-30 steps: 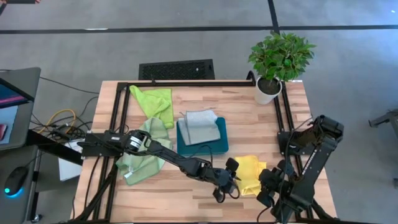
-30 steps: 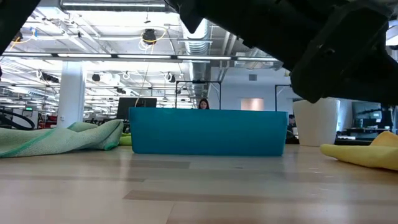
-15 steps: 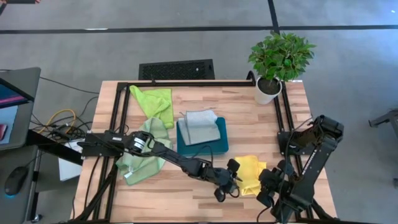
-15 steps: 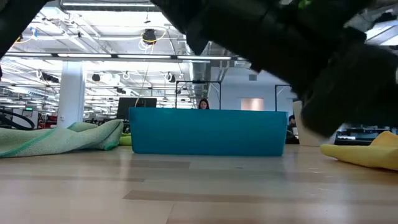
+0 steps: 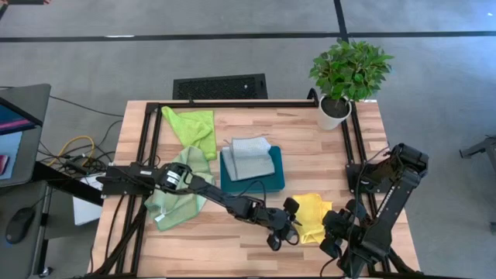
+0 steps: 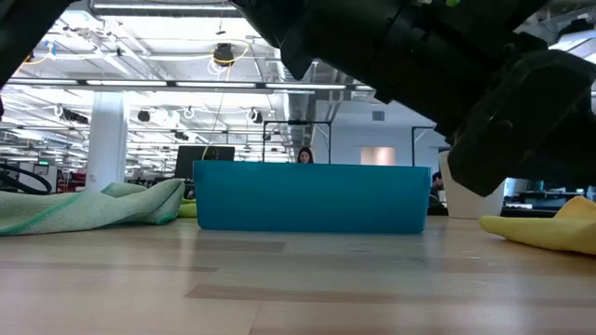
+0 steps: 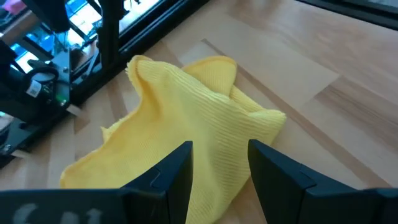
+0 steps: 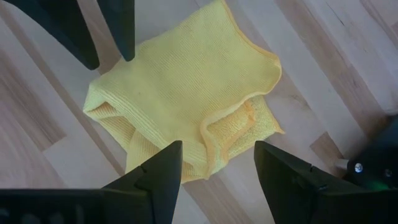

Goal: Fold microfiber towels
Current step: Put the folded yellow microfiber towel into the blue bin

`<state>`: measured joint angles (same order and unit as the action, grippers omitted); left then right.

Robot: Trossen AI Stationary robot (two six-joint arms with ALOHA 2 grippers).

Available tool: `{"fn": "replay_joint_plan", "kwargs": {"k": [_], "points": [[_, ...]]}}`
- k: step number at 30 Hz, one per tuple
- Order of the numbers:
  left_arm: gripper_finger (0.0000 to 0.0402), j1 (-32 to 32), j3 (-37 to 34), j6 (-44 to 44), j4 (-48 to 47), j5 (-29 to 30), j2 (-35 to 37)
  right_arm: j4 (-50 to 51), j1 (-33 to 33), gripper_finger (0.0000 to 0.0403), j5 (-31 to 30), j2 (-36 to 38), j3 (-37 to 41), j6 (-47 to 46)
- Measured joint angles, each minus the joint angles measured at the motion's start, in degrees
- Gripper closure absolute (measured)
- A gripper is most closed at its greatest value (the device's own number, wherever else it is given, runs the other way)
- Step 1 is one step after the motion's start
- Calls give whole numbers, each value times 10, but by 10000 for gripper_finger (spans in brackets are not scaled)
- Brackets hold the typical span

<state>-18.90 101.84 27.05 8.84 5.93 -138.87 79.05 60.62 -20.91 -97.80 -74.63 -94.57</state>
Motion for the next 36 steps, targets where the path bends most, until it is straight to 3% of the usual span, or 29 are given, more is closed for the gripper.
{"fn": "replay_joint_plan", "kwargs": {"k": [8,23,36], "points": [[255,10,0,-22,-4,-55,0,0,0,179,0,0,0,0],[255,11,0,-7,-4,-57,-1,0,0,179,0,0,0,0],[255,13,7,4,53,-39,-56,0,-8,179,13,1,-12,0]]}}
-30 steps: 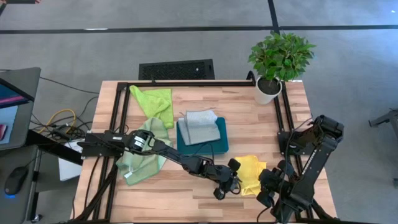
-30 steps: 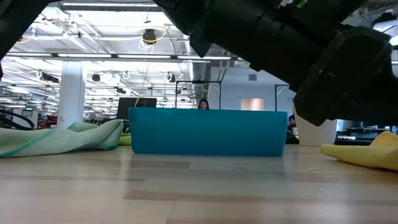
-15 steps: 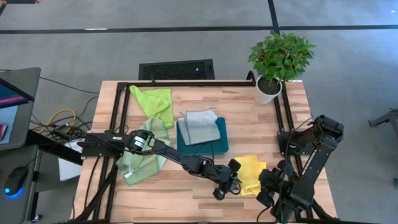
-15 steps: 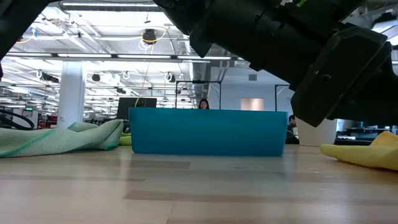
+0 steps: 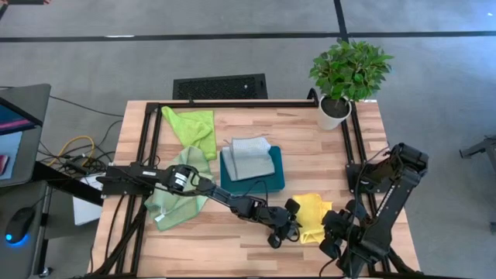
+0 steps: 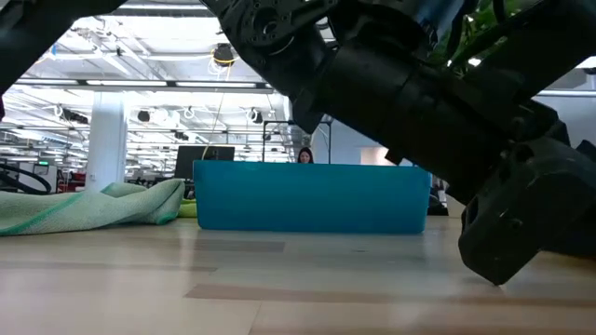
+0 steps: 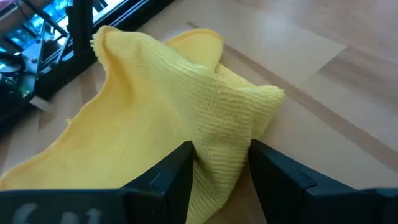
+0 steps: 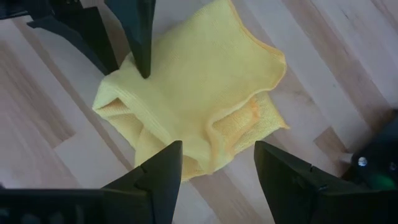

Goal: Fold microfiber towels
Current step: Put the folded yellow microfiber towel into the blue bin

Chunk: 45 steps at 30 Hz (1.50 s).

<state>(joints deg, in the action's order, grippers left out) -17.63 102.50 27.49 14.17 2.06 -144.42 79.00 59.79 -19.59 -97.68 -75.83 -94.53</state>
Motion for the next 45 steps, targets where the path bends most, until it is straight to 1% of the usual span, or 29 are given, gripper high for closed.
{"fn": "replay_joint_plan", "kwargs": {"k": [4,6,9,13,14,15,18,21,28,30,32,35,37,40,45], "points": [[257,1,0,-1,-5,4,0,1,0,179,1,0,-1,0],[268,1,0,-1,-7,13,0,1,-1,179,1,0,-1,0],[303,1,0,-1,-7,17,0,1,-3,179,1,0,-1,0],[375,1,0,-1,-10,20,1,2,-5,179,1,0,-1,0],[388,1,0,-2,-13,22,2,2,-6,179,1,0,-1,0],[392,1,0,-8,-15,23,3,2,-7,179,1,0,-1,0],[394,2,-2,-12,-45,33,14,3,-7,179,1,0,-1,3],[399,2,-3,-7,-101,44,39,4,-7,179,2,0,-1,5],[400,2,-3,33,-222,88,100,7,-7,179,2,0,-1,6],[401,3,-3,61,-244,110,115,7,-7,179,2,0,-1,6],[401,4,-2,96,-273,144,130,7,-7,179,2,0,-1,6],[401,8,-2,132,-323,200,139,7,-7,179,2,0,-1,6],[401,10,-2,151,-356,224,144,7,-7,179,2,0,-1,6],[401,13,-2,153,-409,244,153,8,-7,179,1,0,-1,6],[401,11,-2,118,-492,256,152,7,-7,179,0,0,-1,6]]}}
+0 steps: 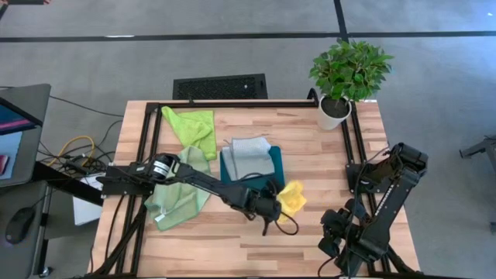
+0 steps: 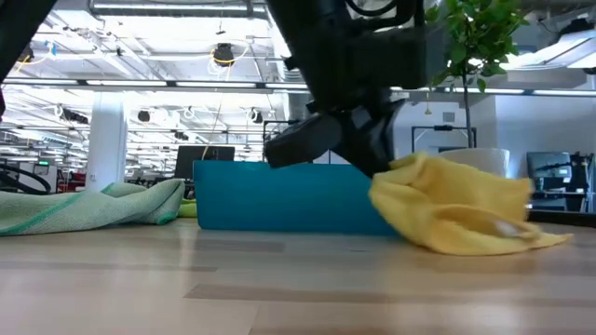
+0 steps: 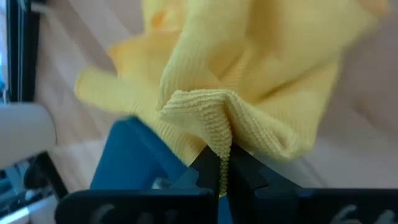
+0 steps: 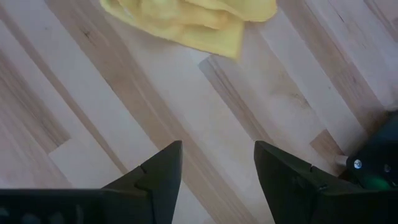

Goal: Fold microfiber towels
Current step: Put the folded yellow microfiber towel into the blue bin

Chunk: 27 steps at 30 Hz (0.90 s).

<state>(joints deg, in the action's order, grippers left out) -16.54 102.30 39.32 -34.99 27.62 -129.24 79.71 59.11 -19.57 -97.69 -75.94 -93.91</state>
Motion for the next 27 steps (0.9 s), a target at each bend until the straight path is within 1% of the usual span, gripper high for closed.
{"fn": "replay_joint_plan", "kwargs": {"k": [4,7,9,18,23,27], "points": [[401,-6,0,-9,-25,58,0,0,0,179,0,0,0,0],[401,-13,4,10,-39,122,0,0,0,179,0,0,0,0],[401,-17,12,16,-52,150,0,0,0,179,0,0,0,0],[401,-23,95,10,-135,161,-1,0,1,179,-1,0,0,0],[401,-17,132,-1,-212,201,0,0,2,179,-1,0,0,0],[401,-2,145,-49,-298,230,-1,0,2,179,-1,0,0,0]]}}
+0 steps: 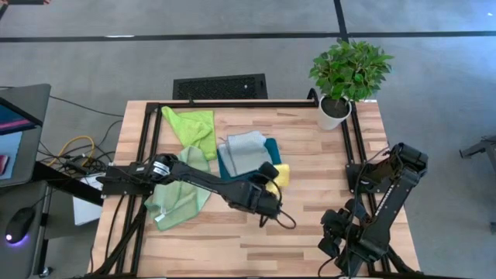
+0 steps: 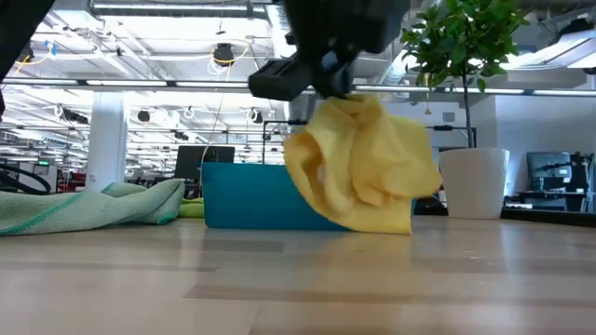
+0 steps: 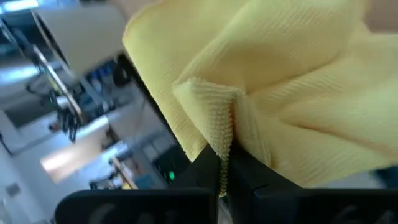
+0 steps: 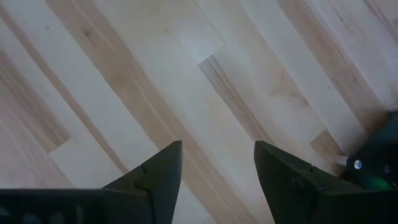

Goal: Fold microfiber towels
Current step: Put the folded yellow microfiber towel into the blue bin

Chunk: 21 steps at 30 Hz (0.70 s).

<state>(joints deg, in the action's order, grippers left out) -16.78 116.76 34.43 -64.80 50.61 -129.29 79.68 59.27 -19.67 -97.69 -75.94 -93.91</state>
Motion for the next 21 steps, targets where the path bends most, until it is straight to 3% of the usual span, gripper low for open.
{"fn": "replay_joint_plan", "kwargs": {"k": [9,18,21], "points": [[401,38,0,-109,-130,7,0,-3,0,179,-8,0,0,0],[401,86,-7,-115,-139,6,0,-9,0,179,-15,0,0,24],[401,102,-8,-122,-132,-26,0,-9,0,179,-15,0,0,24]]}}
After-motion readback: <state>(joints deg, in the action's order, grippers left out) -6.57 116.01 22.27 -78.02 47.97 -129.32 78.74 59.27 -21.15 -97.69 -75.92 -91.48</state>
